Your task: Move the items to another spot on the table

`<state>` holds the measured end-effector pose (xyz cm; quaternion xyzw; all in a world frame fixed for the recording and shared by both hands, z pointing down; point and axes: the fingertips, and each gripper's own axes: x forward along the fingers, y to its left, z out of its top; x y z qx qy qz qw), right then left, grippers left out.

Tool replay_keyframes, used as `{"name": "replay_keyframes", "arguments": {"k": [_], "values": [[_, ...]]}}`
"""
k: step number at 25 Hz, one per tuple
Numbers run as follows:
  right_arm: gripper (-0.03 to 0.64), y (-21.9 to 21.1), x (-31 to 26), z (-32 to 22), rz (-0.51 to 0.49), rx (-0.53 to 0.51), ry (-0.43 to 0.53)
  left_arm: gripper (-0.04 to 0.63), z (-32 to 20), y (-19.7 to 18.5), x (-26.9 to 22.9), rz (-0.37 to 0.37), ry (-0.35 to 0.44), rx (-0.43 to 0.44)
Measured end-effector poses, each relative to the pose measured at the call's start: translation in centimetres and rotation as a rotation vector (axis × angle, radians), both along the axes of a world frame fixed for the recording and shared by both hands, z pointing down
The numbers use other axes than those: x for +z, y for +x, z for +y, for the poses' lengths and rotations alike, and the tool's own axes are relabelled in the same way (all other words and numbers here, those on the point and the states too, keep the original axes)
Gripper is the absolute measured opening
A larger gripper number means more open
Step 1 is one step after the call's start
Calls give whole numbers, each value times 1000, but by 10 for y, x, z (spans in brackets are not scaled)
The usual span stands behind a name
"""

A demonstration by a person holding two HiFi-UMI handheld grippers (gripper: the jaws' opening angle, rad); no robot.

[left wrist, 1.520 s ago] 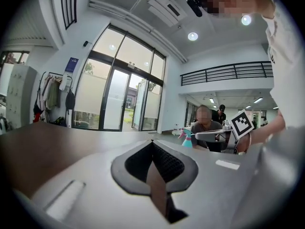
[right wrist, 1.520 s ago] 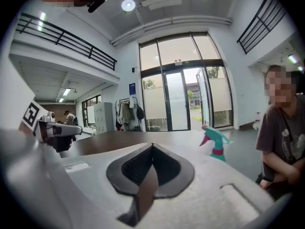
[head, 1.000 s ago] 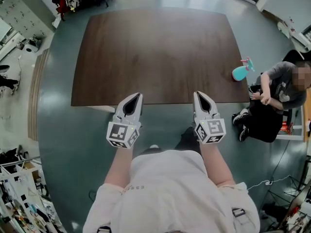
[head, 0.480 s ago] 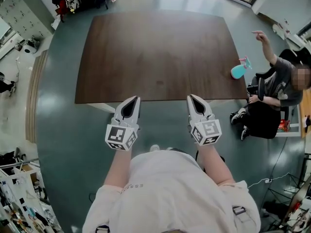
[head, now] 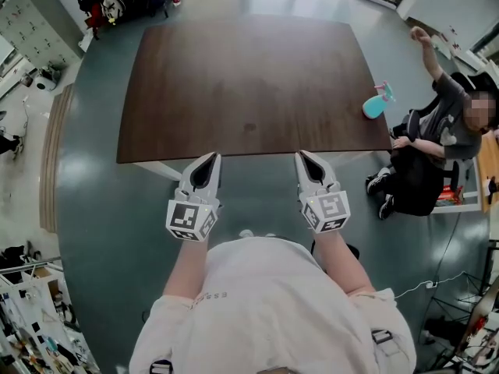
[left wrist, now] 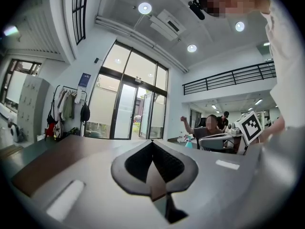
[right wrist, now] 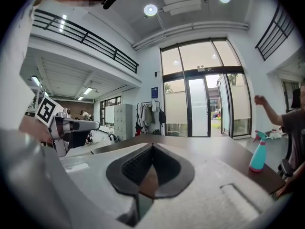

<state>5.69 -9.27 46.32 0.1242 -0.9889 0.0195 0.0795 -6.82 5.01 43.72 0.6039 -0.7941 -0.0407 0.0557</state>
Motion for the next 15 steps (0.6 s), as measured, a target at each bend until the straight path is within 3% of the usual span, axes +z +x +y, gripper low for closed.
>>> {"name": "replay_keyframes", "arguments": {"k": [15], "values": [[-9, 23, 8, 14, 10, 25, -14, 15, 14, 16, 5, 8, 0, -2]]}}
